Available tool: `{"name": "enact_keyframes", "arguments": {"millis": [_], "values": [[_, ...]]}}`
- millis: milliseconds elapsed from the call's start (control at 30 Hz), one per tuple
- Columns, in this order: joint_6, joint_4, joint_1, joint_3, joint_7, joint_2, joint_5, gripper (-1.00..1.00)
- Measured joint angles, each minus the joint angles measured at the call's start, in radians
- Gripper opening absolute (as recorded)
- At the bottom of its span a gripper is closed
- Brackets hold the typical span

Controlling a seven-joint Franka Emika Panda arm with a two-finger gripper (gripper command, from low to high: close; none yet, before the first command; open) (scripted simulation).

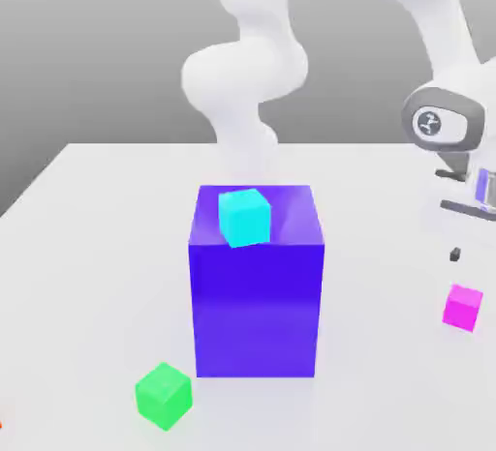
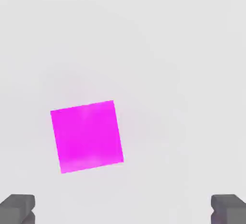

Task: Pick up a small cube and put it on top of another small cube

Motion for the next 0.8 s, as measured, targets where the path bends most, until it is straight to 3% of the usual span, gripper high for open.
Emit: {"name": "enact_keyframes", "arguments": {"millis": [167,200,433,633,800], "values": [[0.137,0.030,0.054,-0.060,0.034,0.177,-0.069,0.00],[0.152,0.034,0.060,-0.068,0.038,0.195,-0.074,-1.00],[0.146,0.033,0.059,-0.066,0.037,0.190,-0.073,-1.00],[-0.008,-0.004,0.019,-0.014,-0.027,-0.005,0.001,-1.00],[-0.135,0.010,-0.050,-0.063,-0.123,-0.186,-0.080,-1.00]]}}
